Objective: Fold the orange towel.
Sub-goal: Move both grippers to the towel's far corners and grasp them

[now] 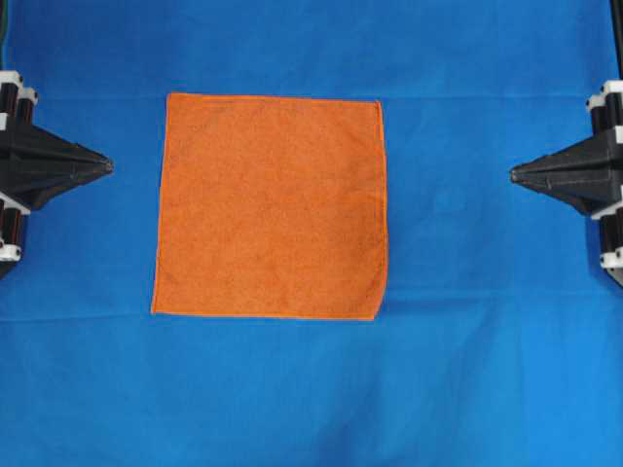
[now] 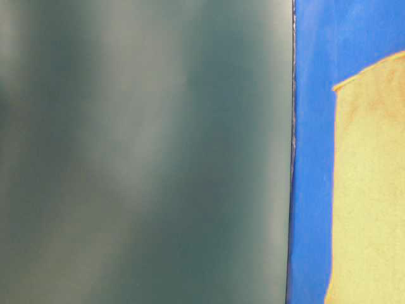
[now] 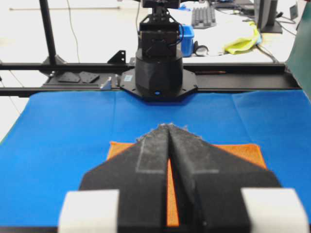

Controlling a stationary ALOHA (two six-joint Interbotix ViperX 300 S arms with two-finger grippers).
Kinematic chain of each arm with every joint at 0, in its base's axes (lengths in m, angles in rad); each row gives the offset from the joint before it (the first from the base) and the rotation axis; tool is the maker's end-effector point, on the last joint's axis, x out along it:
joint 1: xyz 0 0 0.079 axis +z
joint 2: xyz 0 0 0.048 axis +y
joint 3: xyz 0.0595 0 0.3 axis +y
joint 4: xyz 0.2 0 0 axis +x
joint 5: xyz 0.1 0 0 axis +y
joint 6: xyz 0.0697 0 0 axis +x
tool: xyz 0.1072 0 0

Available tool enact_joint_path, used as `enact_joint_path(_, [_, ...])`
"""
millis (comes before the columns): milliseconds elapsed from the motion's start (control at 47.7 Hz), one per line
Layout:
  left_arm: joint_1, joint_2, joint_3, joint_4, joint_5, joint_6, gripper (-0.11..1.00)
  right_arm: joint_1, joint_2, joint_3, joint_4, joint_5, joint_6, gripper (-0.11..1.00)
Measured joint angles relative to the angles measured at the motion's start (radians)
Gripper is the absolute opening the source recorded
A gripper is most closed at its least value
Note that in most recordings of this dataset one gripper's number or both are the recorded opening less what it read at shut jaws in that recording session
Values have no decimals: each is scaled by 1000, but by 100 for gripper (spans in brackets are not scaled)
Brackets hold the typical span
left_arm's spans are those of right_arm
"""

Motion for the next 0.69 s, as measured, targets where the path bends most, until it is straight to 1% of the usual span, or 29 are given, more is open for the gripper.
enact_joint_path(63, [3,5,0,-9,23,-6,0,-2,5,-2,0,0,-3,0])
enact_joint_path(147, [28,17,0,-23,54,-8,0,-23,32,-11,0,3,5,0])
enact_joint_path(230, [52,28,0,-25,67,-6,0,-66,69,-26,5,12,9,0])
enact_joint_path(314, [89,49,0,-26,80,-9,0,-126,121,-41,12,25,20,0])
enact_joint_path(503, [218,147,0,-26,109,-29,0,-272,276,-75,15,32,40,0])
enact_joint_path(691, [334,264,0,-25,109,-35,1,-374,449,-123,17,34,55,0])
